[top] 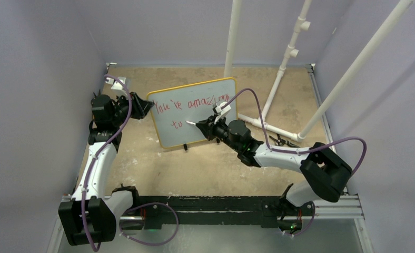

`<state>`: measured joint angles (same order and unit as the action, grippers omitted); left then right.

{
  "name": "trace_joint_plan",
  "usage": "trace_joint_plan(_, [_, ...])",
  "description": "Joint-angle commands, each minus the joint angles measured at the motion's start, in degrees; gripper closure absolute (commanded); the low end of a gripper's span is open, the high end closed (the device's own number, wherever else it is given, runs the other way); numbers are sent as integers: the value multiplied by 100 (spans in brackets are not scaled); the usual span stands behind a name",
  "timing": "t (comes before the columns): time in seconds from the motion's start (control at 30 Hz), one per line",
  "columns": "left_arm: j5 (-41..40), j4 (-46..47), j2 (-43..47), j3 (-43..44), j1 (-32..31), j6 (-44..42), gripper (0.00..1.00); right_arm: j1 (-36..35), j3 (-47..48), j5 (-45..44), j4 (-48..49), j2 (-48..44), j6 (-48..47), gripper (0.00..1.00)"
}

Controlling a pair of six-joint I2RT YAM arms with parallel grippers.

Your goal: Write a sentence on the whiteboard

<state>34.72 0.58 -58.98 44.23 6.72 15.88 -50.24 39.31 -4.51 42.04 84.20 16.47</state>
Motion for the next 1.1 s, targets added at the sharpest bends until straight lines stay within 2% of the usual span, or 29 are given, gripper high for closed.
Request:
trace_joint_plan(0.0, [77, 127, 38, -19, 15, -23, 76, 23, 342, -146, 326, 110, -137, 100])
trace_joint_plan(0.57, [105, 152, 36, -9, 14, -6, 76, 5, 66, 92, -204, 158, -74, 100])
trace_joint_plan(1.07, [131, 179, 9, -11, 14, 20, 77, 5, 337, -527, -392, -207, -145, 100])
